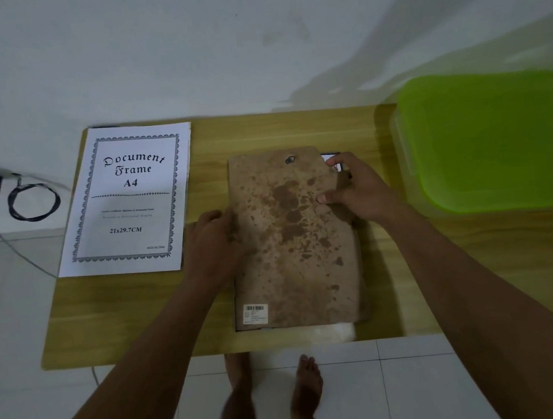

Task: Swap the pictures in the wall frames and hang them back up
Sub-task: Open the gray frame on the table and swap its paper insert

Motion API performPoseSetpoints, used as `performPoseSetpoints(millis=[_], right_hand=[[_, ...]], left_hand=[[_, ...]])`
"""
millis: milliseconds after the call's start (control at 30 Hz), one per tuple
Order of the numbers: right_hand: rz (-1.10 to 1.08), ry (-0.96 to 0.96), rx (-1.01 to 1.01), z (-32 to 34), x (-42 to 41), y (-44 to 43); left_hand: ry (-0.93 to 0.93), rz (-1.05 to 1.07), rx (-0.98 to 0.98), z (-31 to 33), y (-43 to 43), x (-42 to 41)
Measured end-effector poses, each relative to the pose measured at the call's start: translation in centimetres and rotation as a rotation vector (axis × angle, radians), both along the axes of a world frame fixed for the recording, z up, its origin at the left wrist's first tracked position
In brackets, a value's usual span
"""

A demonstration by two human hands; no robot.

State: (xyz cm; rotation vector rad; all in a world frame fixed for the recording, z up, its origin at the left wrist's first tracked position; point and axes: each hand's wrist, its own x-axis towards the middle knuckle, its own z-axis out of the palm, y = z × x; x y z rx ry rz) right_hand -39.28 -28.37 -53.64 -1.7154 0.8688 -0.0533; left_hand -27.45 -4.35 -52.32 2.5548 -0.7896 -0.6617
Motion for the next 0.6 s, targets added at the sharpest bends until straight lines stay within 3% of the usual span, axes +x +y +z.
performPoseSetpoints(millis=[167, 400, 600], right_hand=[[-0.079, 0.006, 0.012, -0.4, -0.7, 0.6], [-0.332, -0.097, 0.079, -0.5, -1.5, 2.5], [-0.205, -0.101, 0.13, 1.0, -2.6, 3.6]], left_hand=[[-0.017, 0.077, -0.122, -0.1, 0.0, -0.2], [0.161, 0.26, -0.276, 0.3, 0.0, 0.5], [0.231, 0.285, -0.345, 1.6, 0.1, 1.0]])
